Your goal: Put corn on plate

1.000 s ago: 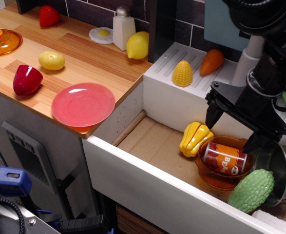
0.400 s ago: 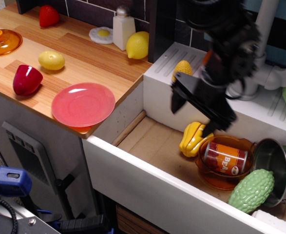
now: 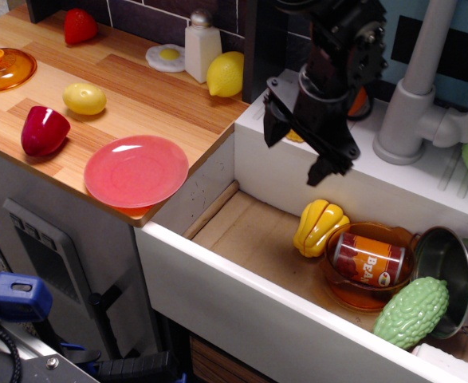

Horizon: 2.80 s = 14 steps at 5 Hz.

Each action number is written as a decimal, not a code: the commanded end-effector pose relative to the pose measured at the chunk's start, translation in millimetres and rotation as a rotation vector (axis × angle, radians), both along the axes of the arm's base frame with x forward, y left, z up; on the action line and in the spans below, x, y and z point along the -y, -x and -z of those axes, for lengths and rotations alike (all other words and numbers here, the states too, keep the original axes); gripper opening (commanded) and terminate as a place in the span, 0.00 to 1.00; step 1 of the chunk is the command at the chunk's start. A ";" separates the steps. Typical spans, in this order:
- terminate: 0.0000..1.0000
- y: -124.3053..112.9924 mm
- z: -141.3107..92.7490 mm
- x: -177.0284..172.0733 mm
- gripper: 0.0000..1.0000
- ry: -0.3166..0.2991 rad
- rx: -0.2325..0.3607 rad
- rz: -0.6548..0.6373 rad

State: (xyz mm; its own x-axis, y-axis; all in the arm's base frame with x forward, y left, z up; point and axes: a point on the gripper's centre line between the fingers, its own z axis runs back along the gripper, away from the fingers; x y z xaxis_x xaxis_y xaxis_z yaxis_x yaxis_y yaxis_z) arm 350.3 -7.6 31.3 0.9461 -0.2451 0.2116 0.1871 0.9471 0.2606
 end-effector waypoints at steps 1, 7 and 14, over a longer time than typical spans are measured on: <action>0.00 -23.1 -30.6 -25.0 1.00 0.003 0.082 0.044; 0.00 -59.3 -11.5 -32.3 1.00 0.095 0.121 0.217; 0.00 -6.1 -55.8 -64.4 0.00 -0.006 -0.003 0.181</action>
